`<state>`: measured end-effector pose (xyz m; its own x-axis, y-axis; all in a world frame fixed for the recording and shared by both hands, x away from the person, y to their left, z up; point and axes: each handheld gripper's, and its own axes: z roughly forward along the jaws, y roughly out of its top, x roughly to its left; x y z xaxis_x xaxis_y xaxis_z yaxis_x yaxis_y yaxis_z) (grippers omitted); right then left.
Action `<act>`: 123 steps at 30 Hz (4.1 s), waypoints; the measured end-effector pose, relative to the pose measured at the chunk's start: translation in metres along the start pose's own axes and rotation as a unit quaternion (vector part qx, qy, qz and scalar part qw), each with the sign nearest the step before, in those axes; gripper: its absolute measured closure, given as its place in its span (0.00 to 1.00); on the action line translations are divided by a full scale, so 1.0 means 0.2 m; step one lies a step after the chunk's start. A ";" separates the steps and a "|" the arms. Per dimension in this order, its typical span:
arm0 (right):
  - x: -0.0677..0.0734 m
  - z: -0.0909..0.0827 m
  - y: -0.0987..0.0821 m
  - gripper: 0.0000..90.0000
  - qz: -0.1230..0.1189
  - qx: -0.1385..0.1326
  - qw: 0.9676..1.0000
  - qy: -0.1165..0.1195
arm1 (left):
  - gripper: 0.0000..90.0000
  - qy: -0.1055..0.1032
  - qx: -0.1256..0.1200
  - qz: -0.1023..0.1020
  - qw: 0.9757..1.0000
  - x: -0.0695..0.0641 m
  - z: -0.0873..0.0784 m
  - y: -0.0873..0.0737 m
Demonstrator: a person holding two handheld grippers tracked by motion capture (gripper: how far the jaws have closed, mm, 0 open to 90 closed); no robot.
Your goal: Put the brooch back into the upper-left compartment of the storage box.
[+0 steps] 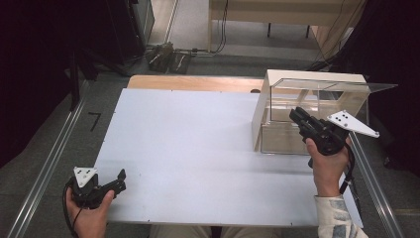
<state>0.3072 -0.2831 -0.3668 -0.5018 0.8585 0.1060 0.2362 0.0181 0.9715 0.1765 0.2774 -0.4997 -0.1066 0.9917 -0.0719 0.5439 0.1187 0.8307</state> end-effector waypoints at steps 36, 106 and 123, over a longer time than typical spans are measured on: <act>0.08 -0.01 0.04 0.17 -0.018 0.012 1.000 -0.018 | 0.02 -0.002 -0.005 -0.003 1.000 0.00 0.00 0.00; 0.13 -0.23 -0.22 0.07 -0.046 0.058 0.996 -0.045 | 0.02 -0.014 -0.013 0.002 1.000 0.00 -0.02 0.01; 0.08 -0.27 -0.34 0.07 -0.040 0.089 0.994 -0.052 | 0.02 -0.014 -0.013 0.002 1.000 0.00 -0.02 0.01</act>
<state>0.2377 -0.2989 -0.4204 -0.4375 0.8992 -0.0013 0.3479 0.1706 0.9219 0.1749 0.2770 -0.4955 -0.0812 0.9932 -0.0834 0.5218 0.1137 0.8455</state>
